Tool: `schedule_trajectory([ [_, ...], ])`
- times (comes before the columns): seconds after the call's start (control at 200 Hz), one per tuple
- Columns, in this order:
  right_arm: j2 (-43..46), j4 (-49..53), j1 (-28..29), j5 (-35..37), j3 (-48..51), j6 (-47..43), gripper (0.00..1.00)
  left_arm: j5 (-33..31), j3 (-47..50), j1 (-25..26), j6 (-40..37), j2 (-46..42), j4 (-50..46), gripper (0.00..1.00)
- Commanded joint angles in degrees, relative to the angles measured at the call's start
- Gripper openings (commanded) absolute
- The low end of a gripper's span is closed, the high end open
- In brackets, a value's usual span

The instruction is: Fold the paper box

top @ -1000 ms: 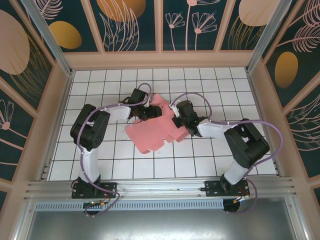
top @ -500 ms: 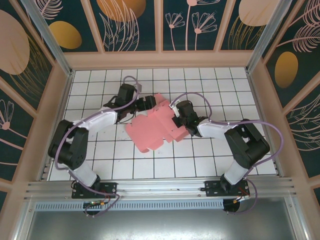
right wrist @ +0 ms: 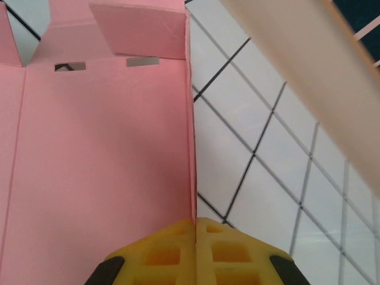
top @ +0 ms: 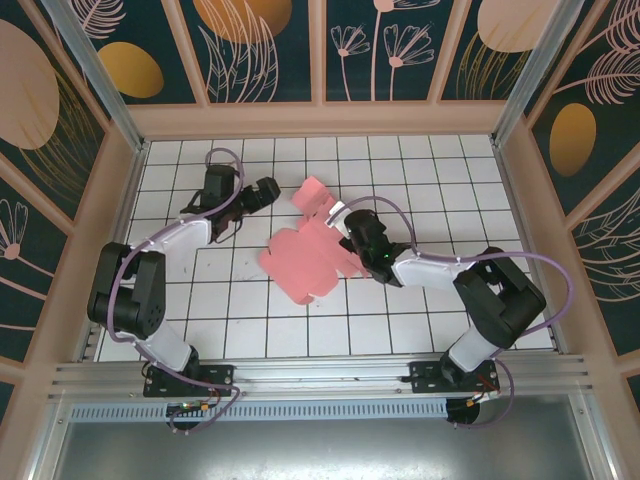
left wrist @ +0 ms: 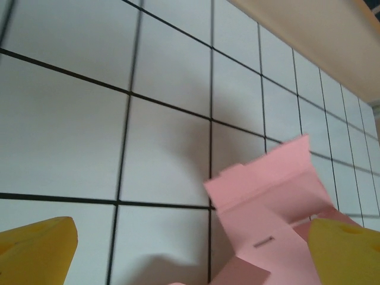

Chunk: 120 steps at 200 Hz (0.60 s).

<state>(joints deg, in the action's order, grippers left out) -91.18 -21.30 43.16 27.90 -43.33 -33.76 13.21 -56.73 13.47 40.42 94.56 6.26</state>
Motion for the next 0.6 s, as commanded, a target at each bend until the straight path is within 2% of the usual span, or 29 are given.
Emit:
schedule_trajectory([
  [0.0,0.26,-9.36,1.35,8.62,1.62,-10.66,0.0,1.96,0.67,-4.39,2.33,1.63,3.1,0.99],
  [0.155,-1.04,-21.51,2.69,12.34,4.6,-19.98,0.0,3.94,-4.13,-4.95,-1.52,5.87,1.08,0.99],
  [0.405,-2.19,-29.9,3.94,12.0,6.51,-29.13,0.0,5.12,-14.01,-4.96,-5.99,16.75,-2.88,0.99],
  [0.596,-4.65,-40.27,4.65,12.16,10.32,-35.15,0.0,8.13,-22.14,-4.99,-6.05,23.87,-4.37,0.99],
])
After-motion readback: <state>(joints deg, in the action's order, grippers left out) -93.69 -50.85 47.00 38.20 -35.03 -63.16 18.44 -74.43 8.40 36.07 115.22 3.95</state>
